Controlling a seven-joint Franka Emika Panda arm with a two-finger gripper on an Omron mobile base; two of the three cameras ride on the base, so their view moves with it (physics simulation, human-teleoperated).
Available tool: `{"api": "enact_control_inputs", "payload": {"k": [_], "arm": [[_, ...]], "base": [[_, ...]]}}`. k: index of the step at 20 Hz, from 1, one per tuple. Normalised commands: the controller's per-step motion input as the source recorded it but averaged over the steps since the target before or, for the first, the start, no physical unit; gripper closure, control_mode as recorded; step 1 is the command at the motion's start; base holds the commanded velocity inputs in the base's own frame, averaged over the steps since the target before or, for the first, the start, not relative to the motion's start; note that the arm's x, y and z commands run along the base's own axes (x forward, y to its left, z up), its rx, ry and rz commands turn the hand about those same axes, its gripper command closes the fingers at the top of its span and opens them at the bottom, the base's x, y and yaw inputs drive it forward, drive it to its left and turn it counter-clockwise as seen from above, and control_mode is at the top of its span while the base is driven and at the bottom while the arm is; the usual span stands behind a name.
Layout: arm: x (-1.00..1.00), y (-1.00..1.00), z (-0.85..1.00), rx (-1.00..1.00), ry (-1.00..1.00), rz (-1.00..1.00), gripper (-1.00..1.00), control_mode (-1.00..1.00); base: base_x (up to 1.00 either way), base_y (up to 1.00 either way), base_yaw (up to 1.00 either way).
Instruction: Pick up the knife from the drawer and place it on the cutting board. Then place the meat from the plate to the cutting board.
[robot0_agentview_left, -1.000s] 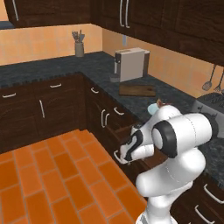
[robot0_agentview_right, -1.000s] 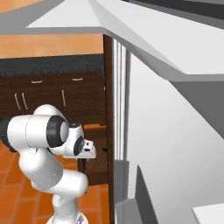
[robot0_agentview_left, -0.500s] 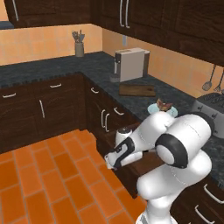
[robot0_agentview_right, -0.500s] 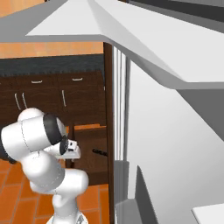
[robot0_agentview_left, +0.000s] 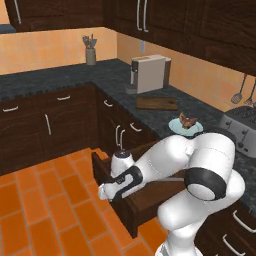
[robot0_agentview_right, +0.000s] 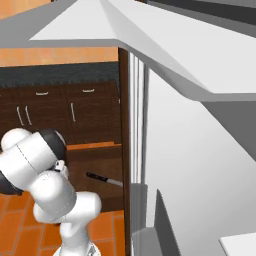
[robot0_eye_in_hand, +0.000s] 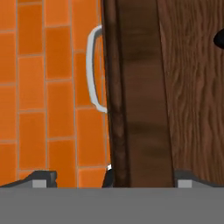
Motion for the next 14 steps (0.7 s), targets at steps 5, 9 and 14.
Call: {"api": "enact_control_inputs", "payload": {"k": [5, 9, 14], "arm": [[-0.12, 1.00, 0.68, 0.00, 0.00, 0.03, -1.00, -1.00], [-0.01, 0.12, 1.00, 0.00, -0.12, 0.06, -1.00, -1.00], [0.11, -0.98, 0.96, 0.00, 0.03, 0.04, -1.00, -1.00]], "base": [[0.00, 0.00, 0.00], [0.00, 0.00, 0.00], [0.00, 0.00, 0.00]]}}
